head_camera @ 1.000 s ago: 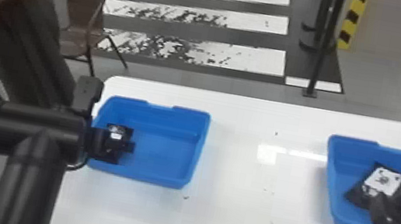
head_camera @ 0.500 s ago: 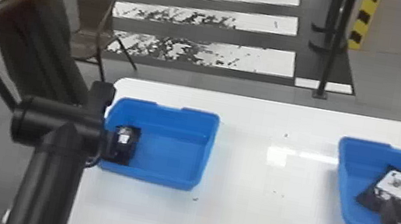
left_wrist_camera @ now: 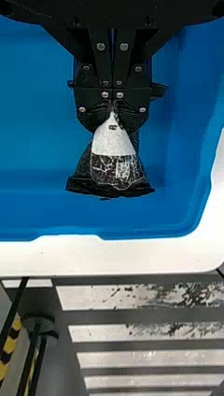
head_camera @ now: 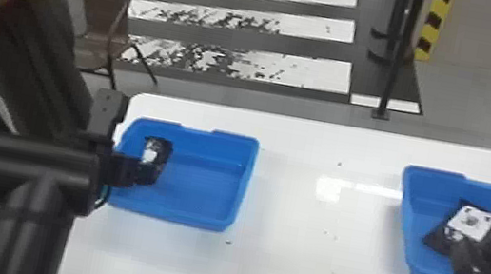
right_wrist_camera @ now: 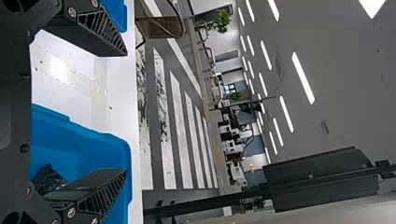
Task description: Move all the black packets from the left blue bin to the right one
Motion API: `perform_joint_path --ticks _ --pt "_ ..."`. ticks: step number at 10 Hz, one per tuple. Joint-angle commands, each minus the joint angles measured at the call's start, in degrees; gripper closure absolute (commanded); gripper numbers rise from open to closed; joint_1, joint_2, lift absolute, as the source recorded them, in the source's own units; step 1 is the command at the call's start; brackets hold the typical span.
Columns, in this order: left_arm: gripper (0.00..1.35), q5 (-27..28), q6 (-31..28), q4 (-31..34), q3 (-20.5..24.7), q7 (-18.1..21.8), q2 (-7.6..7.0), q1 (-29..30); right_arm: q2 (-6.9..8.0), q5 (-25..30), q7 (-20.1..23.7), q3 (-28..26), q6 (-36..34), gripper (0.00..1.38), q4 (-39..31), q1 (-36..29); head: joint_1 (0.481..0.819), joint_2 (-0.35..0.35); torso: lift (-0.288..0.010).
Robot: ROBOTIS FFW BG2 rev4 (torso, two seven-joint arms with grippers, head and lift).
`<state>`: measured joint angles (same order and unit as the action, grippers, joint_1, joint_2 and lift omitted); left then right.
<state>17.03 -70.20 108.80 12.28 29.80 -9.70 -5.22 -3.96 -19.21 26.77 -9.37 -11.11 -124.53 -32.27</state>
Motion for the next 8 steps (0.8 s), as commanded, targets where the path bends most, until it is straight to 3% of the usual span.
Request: perform_joint_path --ticks 1,3,5,8 --pt "1.21 -1.0 0.3 11.2 0.4 0.4 0.65 6.5 0.00 -0.8 0.3 0.1 -1.7 0.13 -0.8 0.5 0.695 0.214 -0.140" --pt "1.21 -5.9 9.0 19.5 -2.0 0.7 1.09 13.7 -0.88 -3.0 1.5 1.9 -3.4 0.13 -0.4 3.2 0.695 0.198 -0.140" --pt "1.21 -10.9 19.0 20.4 -6.4 1.0 1.79 15.9 -2.02 -6.0 2.0 5.1 -5.9 0.13 -0.4 5.1 0.695 0.158 -0.140" --pt "1.21 -12.7 20.7 20.2 -14.9 0.9 1.70 14.2 -4.13 -11.8 1.9 12.1 -6.6 0.13 3.5 10.3 0.695 0.097 -0.140"
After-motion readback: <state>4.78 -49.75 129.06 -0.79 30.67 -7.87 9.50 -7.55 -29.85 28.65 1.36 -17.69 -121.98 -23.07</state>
